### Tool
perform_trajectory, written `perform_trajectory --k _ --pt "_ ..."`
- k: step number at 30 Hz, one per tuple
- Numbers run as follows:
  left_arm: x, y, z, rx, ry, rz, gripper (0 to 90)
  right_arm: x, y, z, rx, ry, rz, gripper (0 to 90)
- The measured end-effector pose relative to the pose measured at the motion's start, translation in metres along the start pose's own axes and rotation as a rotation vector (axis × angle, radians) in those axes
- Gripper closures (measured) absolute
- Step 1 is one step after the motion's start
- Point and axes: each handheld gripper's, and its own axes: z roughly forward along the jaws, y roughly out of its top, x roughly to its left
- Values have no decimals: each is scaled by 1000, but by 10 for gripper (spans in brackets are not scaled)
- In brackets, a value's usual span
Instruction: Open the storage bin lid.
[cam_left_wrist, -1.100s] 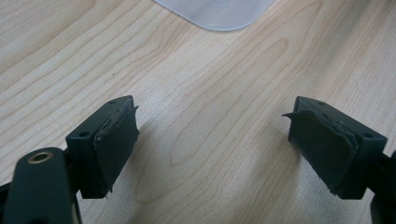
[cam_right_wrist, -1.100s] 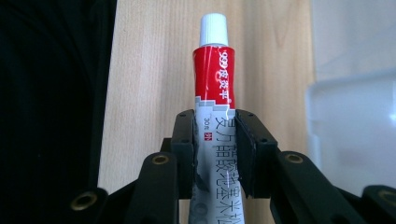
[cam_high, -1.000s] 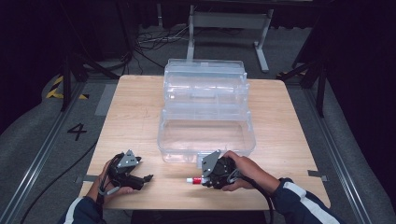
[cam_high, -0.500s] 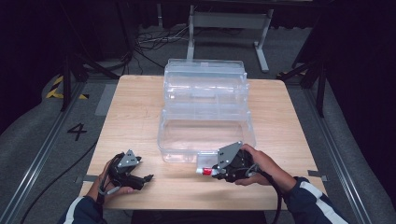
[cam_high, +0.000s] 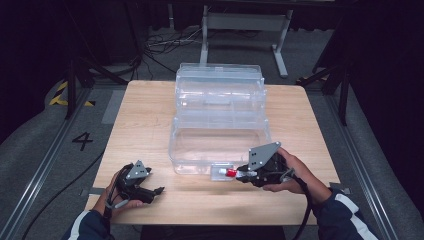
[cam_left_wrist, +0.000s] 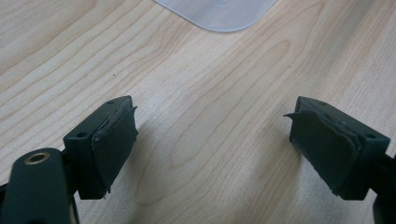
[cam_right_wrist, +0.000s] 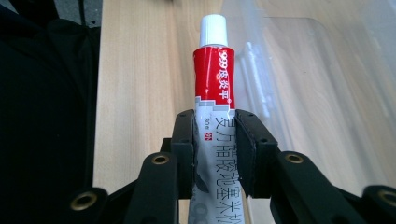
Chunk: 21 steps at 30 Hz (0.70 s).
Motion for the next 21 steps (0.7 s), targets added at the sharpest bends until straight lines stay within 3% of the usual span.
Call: perform_trajectory --k 15,21 --pt "0 0 0 1 -6 -4 150 -10 3 -24 -33 -53 25 709" --pt "0 0 0 1 -5 -4 150 -24 8 -37 -25 -91 31 709"
